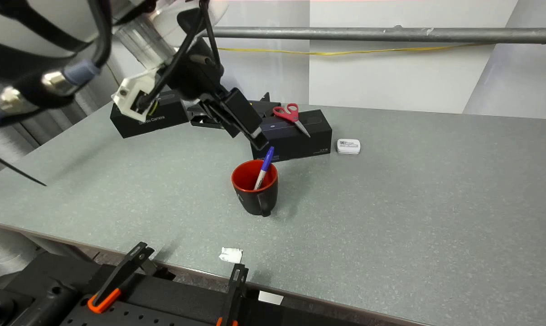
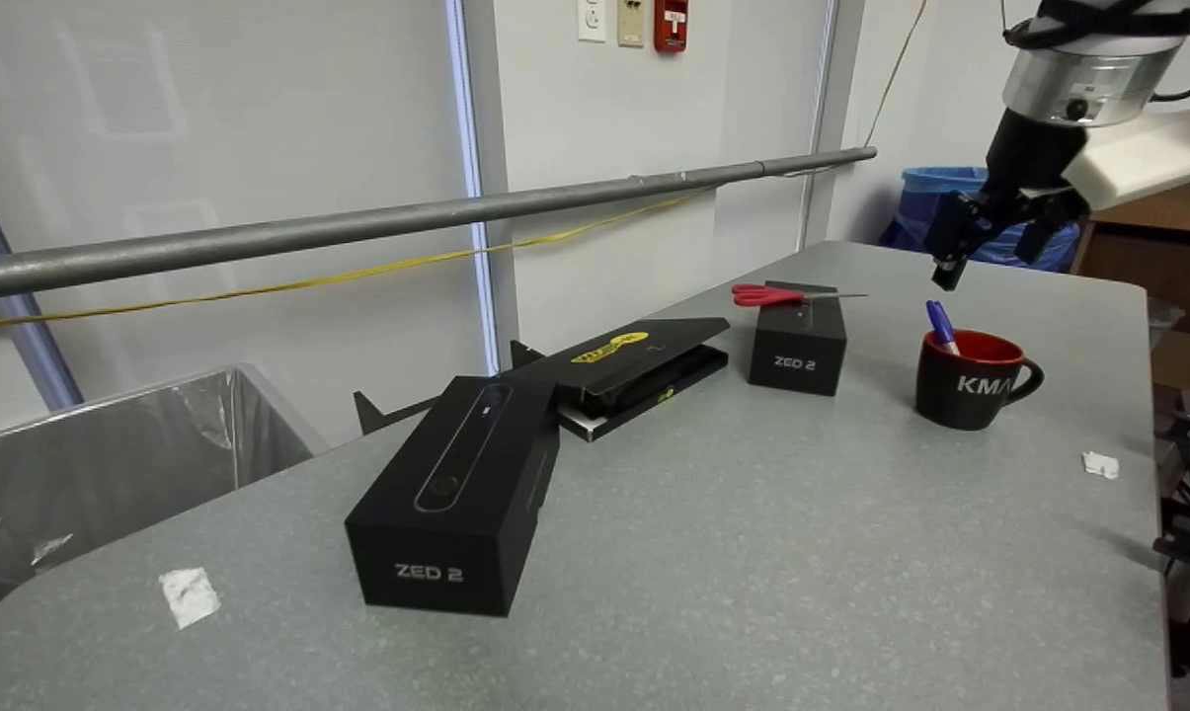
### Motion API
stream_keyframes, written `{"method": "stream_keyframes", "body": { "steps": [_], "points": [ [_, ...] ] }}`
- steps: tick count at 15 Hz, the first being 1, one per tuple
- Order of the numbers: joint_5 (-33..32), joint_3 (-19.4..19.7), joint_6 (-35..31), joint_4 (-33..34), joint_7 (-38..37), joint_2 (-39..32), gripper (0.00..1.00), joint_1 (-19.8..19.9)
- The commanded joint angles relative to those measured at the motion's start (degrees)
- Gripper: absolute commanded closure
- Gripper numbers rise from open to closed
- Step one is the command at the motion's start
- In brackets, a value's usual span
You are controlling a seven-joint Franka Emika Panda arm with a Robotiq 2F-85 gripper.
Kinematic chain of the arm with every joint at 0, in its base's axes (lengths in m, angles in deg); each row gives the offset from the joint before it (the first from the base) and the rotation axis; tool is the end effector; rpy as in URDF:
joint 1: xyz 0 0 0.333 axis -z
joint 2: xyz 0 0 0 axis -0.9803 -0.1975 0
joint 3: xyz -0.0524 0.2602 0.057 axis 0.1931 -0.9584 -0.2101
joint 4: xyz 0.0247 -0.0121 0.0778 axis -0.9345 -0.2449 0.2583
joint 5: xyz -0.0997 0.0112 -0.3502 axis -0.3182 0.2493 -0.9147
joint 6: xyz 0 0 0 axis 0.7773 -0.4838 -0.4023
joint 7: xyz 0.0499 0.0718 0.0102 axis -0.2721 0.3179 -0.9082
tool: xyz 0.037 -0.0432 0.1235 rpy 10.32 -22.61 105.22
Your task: Remove the blue pen from the red and black mug
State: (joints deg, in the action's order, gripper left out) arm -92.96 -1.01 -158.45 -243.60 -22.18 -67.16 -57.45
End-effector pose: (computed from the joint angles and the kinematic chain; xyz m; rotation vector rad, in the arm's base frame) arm 0.3753 -0.0255 0.2179 2.6496 -0.8242 0.4028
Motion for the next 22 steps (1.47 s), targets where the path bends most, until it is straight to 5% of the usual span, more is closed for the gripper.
{"method": "stream_keyframes", "body": {
  "steps": [1, 13, 14, 16, 22],
  "points": [
    [-11.75, -1.91, -0.37, 1.79, -13.39, -5.16, 0.0, 3.42],
    [-34.7, 2.14, -0.1, 11.23, -35.41, -20.3, 0.02, 2.8],
    [-35.91, 2.42, -0.29, 11.96, -36.61, -21.23, 0.26, 2.72],
    [-38.29, 2.8, -0.31, 13.08, -38.81, -22.52, 0.31, 2.52],
    [-41.16, 2.71, -1.48, 11.83, -42.33, -20.93, 0.77, 2.73]
  ]
}}
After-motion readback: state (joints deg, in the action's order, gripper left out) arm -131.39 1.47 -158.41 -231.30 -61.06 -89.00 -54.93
